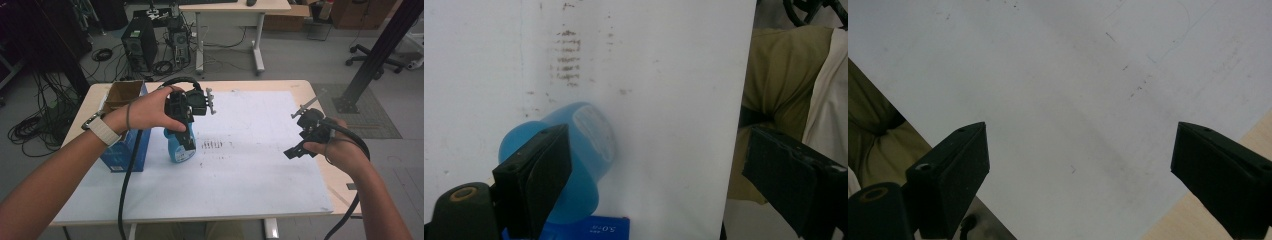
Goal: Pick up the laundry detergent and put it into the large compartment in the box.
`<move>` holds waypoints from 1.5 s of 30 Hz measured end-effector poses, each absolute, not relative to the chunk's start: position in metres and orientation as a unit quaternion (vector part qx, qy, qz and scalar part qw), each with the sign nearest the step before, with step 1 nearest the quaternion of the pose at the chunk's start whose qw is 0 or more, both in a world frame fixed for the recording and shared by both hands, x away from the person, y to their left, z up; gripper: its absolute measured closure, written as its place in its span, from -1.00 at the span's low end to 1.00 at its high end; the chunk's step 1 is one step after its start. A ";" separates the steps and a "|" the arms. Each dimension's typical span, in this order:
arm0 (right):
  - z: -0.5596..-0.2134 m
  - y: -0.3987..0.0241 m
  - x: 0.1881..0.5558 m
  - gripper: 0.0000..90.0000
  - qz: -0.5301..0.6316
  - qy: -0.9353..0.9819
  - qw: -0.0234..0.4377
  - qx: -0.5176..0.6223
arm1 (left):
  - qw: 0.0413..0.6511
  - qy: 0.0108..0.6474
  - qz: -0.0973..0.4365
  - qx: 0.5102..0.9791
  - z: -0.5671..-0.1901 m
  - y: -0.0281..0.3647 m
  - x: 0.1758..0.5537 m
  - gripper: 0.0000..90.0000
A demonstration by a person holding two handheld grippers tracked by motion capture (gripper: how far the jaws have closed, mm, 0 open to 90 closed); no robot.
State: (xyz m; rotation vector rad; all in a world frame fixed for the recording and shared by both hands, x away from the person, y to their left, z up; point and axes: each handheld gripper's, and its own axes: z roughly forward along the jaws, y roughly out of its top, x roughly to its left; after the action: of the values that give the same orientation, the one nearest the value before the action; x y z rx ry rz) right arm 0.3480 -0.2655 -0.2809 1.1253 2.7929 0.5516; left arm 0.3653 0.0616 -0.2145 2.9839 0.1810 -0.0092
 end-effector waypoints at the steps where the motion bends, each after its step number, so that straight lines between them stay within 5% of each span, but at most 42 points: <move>1: -0.281 -0.266 0.348 -0.81 0.180 0.912 0.040 0.367 | 0.076 0.060 -0.003 0.995 -0.215 0.062 0.365 -0.72; 45: -0.278 -0.264 0.348 -0.81 0.181 0.914 0.043 0.361 | 0.087 0.087 0.018 0.992 -0.188 0.061 0.361 -0.73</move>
State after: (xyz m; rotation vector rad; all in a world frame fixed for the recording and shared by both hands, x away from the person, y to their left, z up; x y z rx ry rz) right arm 0.3483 -0.2640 -0.2780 1.1047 2.7948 0.5539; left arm 0.3608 0.0611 -0.1884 2.9555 0.2603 0.0531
